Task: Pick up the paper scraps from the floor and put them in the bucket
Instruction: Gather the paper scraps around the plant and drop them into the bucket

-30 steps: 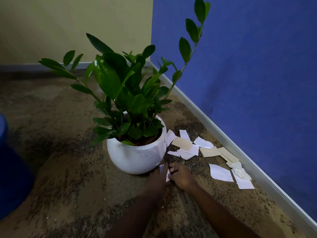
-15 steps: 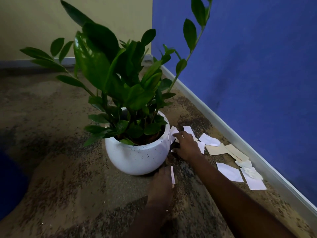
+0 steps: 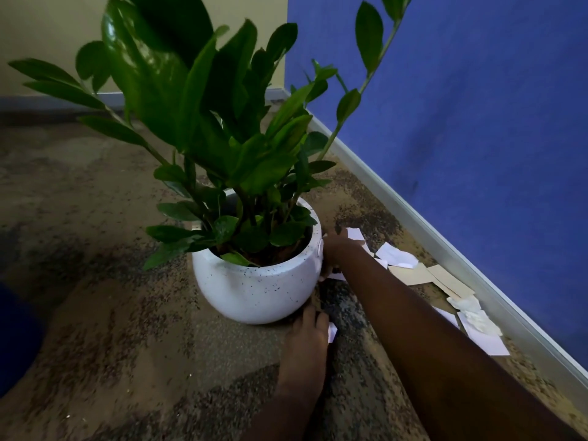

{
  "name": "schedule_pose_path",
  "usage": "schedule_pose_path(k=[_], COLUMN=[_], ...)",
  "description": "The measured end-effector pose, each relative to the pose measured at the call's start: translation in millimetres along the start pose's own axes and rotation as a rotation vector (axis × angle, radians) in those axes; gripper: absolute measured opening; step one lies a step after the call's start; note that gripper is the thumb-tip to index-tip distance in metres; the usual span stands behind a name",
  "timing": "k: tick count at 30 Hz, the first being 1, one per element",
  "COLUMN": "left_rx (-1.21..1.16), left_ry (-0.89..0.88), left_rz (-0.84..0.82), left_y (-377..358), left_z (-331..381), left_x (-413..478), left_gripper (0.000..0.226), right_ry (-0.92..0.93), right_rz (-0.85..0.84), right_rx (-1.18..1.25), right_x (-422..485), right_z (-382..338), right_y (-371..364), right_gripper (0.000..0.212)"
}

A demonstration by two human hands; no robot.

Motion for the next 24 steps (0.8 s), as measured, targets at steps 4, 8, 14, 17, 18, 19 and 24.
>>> schedule_pose_path(k=[4, 8, 14, 17, 18, 19, 24], left_rx=[0.014, 0.002, -0.215, -0.34, -0.419, -0.498, -1.168], left_ry=[-0.001, 0.039, 0.103, 0.15, 0.194, 0.239, 0.581], left_rz=[0.007, -0.013, -0.045, -0.058, -0.045, -0.026, -0.18], left_y=[-5.3, -5.5, 8.5, 15.1, 18.0, 18.5, 11.7], left_z=[-2.7, -1.1, -0.1, -4.0, -5.3, -7.1, 2.6], left_x=[3.7, 3.9, 0.1, -3.2, -4.9, -5.8, -7.7], left_gripper=[0.043, 0.049, 0.045, 0.039, 0.036, 0.034, 0.031], right_ry=[0.064, 0.076, 0.116, 0.133, 0.144, 0.167, 0.304], right_rz=[0.098, 0.08, 0.338, 0.374, 0.372, 0.369, 0.327], right_rx=[0.112, 0.108, 0.168, 0.122, 0.122, 0.133, 0.437], right_x=[1.7, -9.8, -65.5, -97.3, -105.7, -112.7, -143.8], right_z=[1.1, 7.5, 9.9, 6.0, 5.2, 4.0, -11.0], right_y=[-5.4, -10.1, -39.7, -52.2, -54.9, -58.7, -78.2], right_gripper=[0.068, 0.061, 0.044, 0.041, 0.037, 0.033, 0.037])
Point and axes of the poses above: each hand's wrist, its own x-axis towards the middle knuckle, its own y-axis out of the back of the hand, z = x × y, the point moved 5 cm from there along x, towards the middle knuckle, and after that the axes turned 4 degrees about x, right-handed, at the moved point
